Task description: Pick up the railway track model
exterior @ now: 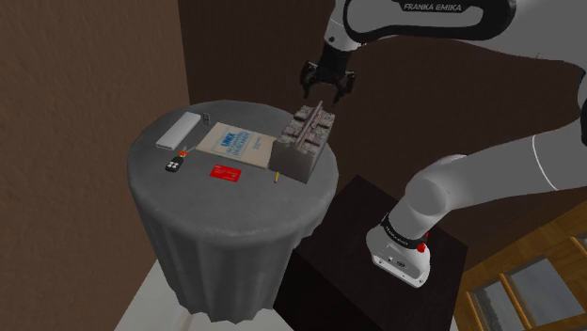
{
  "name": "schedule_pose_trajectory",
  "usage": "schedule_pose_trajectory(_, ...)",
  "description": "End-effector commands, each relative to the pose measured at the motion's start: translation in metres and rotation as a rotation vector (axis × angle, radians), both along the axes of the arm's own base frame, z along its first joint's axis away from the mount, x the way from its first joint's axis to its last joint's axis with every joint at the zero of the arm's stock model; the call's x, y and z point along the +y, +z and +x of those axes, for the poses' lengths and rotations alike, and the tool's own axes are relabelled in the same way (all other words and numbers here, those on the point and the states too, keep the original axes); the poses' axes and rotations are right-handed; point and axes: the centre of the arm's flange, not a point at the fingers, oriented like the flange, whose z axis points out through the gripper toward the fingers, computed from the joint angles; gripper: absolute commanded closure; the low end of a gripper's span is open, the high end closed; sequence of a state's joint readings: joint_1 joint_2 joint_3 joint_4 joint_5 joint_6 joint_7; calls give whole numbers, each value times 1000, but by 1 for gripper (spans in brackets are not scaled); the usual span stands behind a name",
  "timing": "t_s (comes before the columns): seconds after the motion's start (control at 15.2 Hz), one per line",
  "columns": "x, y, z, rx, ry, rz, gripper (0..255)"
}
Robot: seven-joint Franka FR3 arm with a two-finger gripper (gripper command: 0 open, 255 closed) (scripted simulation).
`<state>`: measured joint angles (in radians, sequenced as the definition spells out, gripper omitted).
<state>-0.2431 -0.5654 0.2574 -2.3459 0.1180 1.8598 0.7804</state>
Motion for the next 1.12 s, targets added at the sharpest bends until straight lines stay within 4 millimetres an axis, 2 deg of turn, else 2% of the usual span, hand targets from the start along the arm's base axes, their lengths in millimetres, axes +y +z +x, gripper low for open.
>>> schedule_pose_trajectory(0.0, -5, -25, 16, 32, -222, 18, 0)
schedule_pose_trajectory(0.13, -10, -44, 28, 57, -380, 31, 0)
schedule_pose_trajectory(0.59, -10, -81, 28, 57, -380, 31, 0)
schedule_pose_trajectory(0.73, -10, -84, 28, 57, -380, 31, 0)
schedule_pose_trajectory(0.79, -11, -84, 28, 57, -380, 31, 255)
schedule_pose_trajectory(1.06, -11, -84, 28, 57, -380, 31, 255)
